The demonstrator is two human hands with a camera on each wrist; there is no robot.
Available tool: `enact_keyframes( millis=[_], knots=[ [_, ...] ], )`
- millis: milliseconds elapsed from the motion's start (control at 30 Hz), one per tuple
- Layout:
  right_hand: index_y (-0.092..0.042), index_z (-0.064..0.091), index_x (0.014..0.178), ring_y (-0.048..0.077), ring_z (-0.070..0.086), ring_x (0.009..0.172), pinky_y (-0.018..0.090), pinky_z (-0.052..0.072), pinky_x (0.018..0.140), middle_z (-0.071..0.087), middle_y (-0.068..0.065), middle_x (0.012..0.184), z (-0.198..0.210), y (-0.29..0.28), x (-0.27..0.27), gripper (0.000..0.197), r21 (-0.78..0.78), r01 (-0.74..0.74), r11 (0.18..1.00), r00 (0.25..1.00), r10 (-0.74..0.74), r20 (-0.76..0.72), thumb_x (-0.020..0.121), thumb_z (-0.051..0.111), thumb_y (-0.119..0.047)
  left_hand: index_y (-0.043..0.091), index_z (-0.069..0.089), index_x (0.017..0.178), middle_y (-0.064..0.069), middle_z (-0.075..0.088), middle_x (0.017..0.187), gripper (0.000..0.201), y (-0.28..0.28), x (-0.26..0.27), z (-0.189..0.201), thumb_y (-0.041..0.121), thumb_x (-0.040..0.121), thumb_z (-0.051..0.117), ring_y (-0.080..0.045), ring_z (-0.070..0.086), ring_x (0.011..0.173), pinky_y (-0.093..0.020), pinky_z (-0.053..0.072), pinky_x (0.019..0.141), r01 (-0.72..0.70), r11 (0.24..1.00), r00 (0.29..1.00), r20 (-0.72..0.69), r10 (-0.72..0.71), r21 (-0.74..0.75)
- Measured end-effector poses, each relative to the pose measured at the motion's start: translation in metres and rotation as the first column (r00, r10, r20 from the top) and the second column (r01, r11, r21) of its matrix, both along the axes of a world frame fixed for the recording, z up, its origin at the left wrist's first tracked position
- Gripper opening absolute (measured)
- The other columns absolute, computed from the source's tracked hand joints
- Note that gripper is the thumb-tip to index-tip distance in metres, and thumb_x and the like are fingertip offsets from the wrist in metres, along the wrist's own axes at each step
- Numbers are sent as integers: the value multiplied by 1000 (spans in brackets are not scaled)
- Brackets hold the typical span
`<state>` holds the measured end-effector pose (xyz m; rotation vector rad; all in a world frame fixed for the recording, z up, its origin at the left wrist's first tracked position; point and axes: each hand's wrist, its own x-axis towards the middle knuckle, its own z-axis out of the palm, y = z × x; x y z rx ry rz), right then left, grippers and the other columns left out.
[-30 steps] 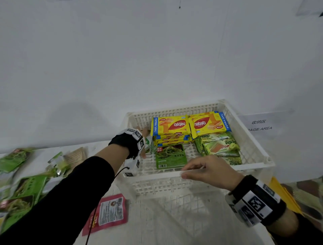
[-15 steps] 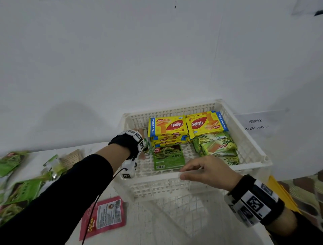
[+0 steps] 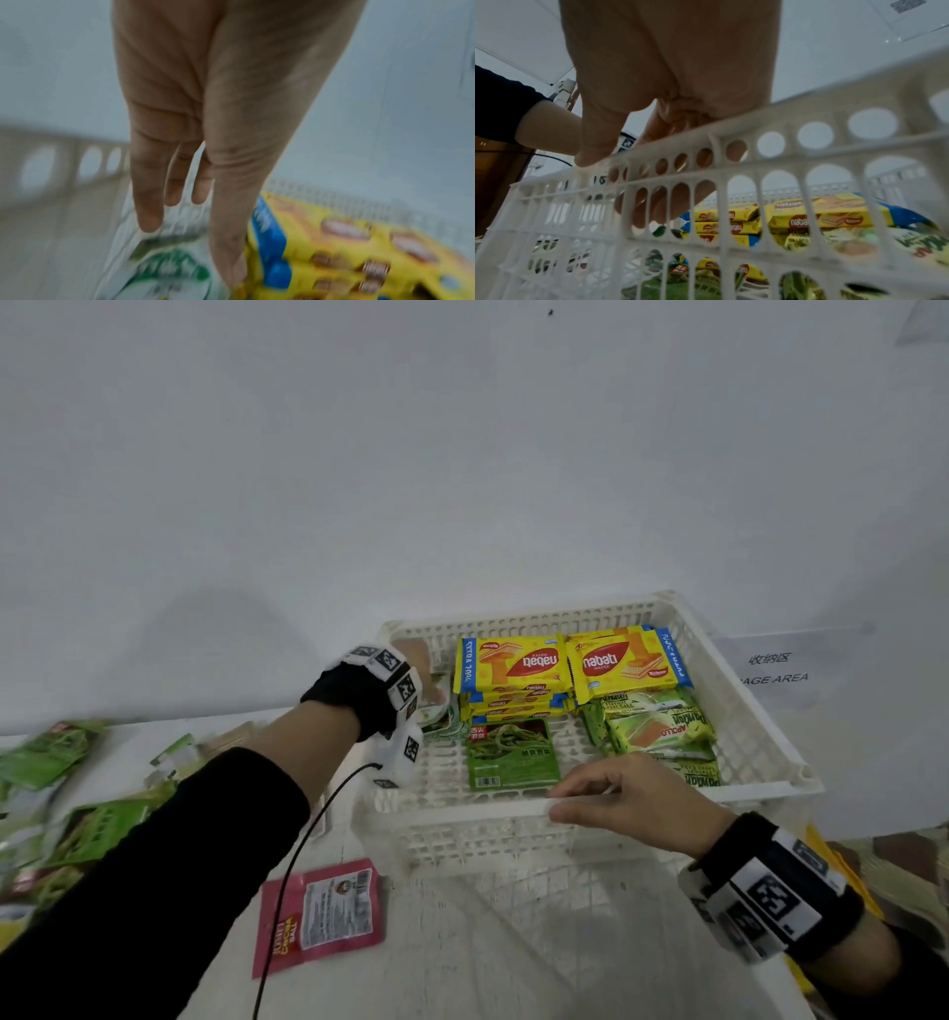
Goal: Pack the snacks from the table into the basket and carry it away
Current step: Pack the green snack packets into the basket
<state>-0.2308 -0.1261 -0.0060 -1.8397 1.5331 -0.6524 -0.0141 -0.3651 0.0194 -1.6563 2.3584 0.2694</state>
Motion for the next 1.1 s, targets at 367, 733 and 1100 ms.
enact_keyframes(
  millis=[367, 733, 1100],
  knots=[
    [-28, 74, 97, -8, 62, 91, 4, 43, 80, 71, -18, 96, 53, -12, 101, 18, -223, -50, 974, 997, 60, 39, 82, 68, -37, 15, 63, 105, 3, 65, 102, 34, 70, 142, 106, 43, 87, 63, -12, 61, 84, -25, 48, 70, -29, 990, 839, -541, -50, -137],
    [-24, 74, 96, 2, 66, 83, 17, 52, 77, 71, -10, 89, 31, -50, 315, 10, -100, -247, 964, 954, 260, 148, 87, 69, -23, 14, 66, 103, 4, 66, 96, 26, 109, 393, 28, 37, 90, 60, -14, 62, 95, -24, 45, 79, -200, 980, 873, -456, 170, -18],
    [-11, 55, 131, 23, 45, 130, 31, 34, 109, 49, 7, 141, -59, -130, 450, 43, 39, -127, 991, 968, 132, -214, 90, 63, -19, 15, 64, 104, 2, 64, 99, 18, 128, 531, -36, 27, 91, 62, -12, 60, 91, -21, 50, 80, -255, 967, 848, -476, 235, 23]
  ],
)
